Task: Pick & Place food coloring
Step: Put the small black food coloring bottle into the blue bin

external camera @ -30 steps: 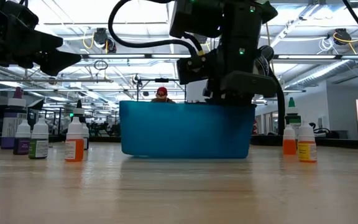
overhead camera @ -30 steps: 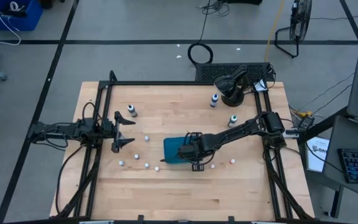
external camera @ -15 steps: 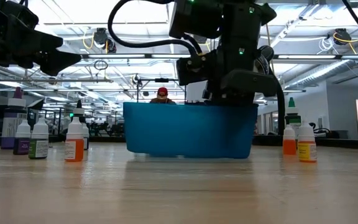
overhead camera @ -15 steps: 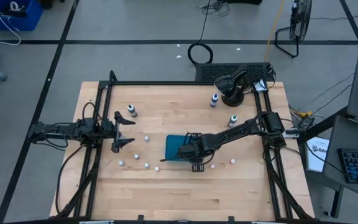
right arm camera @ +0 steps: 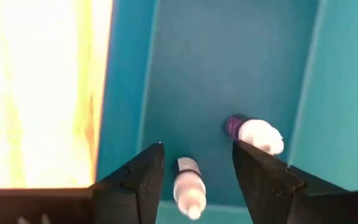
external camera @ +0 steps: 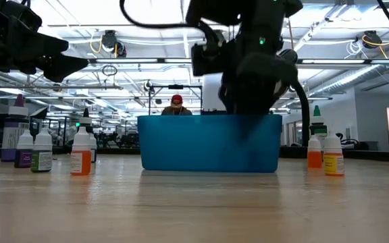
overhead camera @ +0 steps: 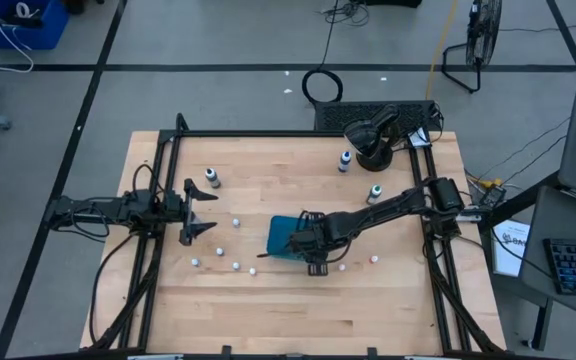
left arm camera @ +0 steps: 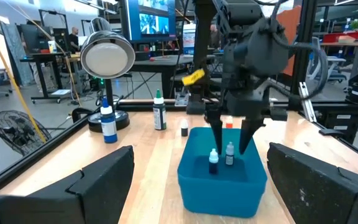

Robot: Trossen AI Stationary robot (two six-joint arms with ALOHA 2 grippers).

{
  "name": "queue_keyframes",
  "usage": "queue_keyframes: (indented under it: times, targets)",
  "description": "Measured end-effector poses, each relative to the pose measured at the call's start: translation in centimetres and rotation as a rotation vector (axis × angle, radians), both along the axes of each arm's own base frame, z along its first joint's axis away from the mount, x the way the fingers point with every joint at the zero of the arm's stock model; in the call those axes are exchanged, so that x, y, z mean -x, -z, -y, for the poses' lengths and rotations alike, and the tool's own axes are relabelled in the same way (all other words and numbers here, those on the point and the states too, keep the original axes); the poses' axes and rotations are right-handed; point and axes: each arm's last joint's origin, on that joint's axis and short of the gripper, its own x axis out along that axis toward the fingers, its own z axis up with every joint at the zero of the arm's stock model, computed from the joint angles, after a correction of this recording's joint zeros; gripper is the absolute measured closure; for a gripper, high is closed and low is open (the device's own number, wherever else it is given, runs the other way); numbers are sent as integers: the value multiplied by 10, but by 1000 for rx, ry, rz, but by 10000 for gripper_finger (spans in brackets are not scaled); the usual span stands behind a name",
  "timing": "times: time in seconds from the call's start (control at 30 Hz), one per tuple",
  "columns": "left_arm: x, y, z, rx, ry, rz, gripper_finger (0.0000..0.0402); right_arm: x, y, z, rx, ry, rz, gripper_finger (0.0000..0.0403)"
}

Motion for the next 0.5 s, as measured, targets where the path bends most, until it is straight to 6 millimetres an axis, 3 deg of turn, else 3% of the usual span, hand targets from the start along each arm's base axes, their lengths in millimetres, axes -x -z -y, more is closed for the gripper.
queue_keyframes:
  times: [0.23, 0.5]
  targets:
    - [0, 0, 0, 0, 0, -1, 36, 13, -39, 3, -22, 19, 80, 221]
    - [0, 0, 0, 0, 0, -1, 36, 57, -94, 11, -61, 158, 64, 224]
